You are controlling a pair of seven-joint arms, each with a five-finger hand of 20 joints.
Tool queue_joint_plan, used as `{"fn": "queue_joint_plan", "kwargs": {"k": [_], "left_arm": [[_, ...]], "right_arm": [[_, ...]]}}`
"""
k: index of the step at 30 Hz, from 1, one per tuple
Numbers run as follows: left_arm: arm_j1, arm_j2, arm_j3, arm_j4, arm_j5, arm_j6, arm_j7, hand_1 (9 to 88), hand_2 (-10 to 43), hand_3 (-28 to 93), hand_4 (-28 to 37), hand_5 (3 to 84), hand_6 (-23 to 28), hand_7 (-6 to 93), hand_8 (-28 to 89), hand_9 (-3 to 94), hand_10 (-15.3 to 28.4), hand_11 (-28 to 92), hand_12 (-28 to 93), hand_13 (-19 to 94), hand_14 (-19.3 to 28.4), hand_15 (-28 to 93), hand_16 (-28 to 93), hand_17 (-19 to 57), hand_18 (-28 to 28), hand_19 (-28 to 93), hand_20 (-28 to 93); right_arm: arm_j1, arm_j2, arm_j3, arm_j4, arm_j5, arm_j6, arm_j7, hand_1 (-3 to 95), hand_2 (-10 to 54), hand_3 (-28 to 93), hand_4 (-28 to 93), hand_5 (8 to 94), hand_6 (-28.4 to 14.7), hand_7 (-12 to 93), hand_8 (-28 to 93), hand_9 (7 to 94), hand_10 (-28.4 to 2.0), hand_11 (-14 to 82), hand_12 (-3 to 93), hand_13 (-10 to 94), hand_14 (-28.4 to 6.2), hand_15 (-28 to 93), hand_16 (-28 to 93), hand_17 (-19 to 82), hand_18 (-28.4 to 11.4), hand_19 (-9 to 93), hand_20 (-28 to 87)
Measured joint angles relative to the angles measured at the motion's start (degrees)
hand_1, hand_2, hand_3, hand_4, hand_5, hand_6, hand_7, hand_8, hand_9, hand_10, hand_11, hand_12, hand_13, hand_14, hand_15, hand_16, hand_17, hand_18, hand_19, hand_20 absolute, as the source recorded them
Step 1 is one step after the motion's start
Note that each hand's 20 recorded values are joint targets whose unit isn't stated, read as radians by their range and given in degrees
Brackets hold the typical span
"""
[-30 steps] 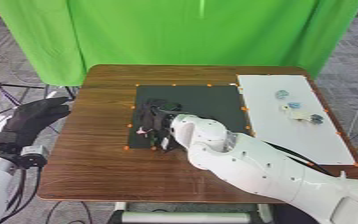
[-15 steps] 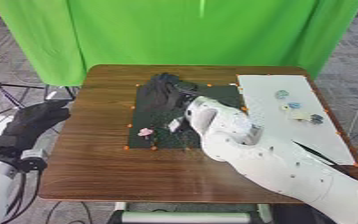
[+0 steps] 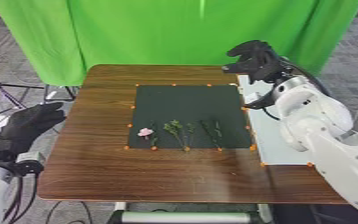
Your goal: Arrange flowers
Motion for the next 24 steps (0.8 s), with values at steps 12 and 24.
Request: {"fn": "queue_joint_plan", "kwargs": {"k": [12, 24], "left_arm": [[0.71, -1.14, 0.78, -0.03, 0.06, 0.43, 0.01, 27.7, -4.1, 61, -17.5, 47.2, 4.2, 13.6, -6, 45.1, 13.7, 23, 15, 35, 18.5, 21, 5, 2.4, 15.9, 10, 18], [-0.40, -1.67, 1.54, 0.08, 0.38, 0.40, -0.02, 27.5, -4.2, 61, -17.3, 47.1, 4.1, 13.7, -6, 45.1, 13.7, 23, 15, 35, 18.5, 21, 5, 2.3, 15.8, 11, 18]], "right_arm": [[-9.40, 1.25, 6.13, 6.46, -4.90, 3.09, 4.86, 33.0, -9.5, 61, -16, 52.7, -1.2, 13, -5, 62.1, -16.1, 10.2, 21.3, 86, -4.2, 57, 32, 58, -13.8, 93, 48], [-18.36, 6.93, 14.77, 4.66, -9.62, 2.32, 6.75, 34.2, -9.5, 63, -17, 53.6, -0.5, 14, -6, 61.1, -15.8, 10.0, 21.4, 86, -4.1, 58, 31, 57, -13.9, 93, 48]]}}
